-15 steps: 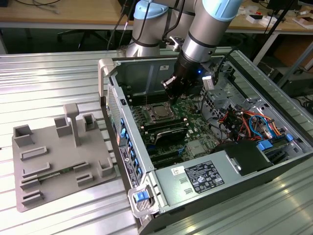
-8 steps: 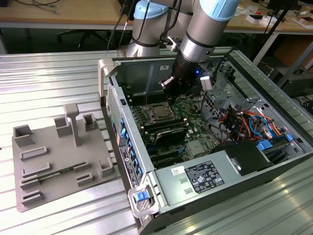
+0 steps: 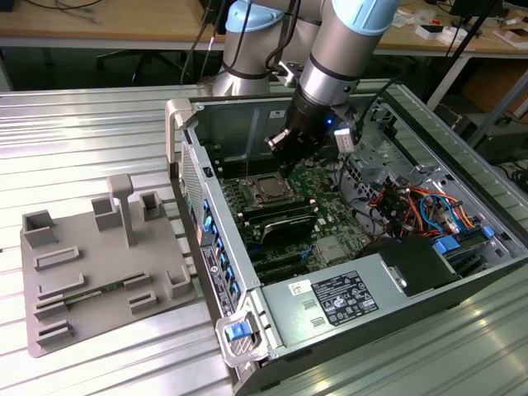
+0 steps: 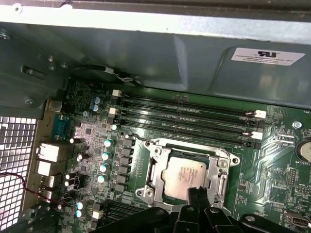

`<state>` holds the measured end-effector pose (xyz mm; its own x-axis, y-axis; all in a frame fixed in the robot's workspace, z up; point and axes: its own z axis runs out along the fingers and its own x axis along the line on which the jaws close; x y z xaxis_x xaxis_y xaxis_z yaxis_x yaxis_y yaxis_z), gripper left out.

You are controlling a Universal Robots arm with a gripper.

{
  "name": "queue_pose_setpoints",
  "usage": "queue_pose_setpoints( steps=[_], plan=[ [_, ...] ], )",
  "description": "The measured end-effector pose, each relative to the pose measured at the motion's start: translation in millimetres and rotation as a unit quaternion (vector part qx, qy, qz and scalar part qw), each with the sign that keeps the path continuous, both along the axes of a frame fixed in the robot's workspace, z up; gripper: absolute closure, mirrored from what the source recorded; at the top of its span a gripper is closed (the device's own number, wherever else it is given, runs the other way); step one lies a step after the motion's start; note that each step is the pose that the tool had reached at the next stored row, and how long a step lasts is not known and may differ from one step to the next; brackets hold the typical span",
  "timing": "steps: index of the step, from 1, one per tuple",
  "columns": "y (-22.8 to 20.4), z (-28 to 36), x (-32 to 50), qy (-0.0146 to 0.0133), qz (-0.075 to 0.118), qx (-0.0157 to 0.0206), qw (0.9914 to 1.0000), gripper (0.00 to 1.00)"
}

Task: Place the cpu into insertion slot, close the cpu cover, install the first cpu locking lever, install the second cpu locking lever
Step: 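Install the first cpu locking lever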

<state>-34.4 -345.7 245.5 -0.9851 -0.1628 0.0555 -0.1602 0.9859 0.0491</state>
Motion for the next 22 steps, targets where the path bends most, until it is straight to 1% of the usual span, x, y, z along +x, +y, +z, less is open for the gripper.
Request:
queue_pose_setpoints(
  steps=[22],
  plan=[
    [0.0, 0.0, -15.0, -0.0002, 0.0, 0.0, 1.0, 0.89]
  ],
)
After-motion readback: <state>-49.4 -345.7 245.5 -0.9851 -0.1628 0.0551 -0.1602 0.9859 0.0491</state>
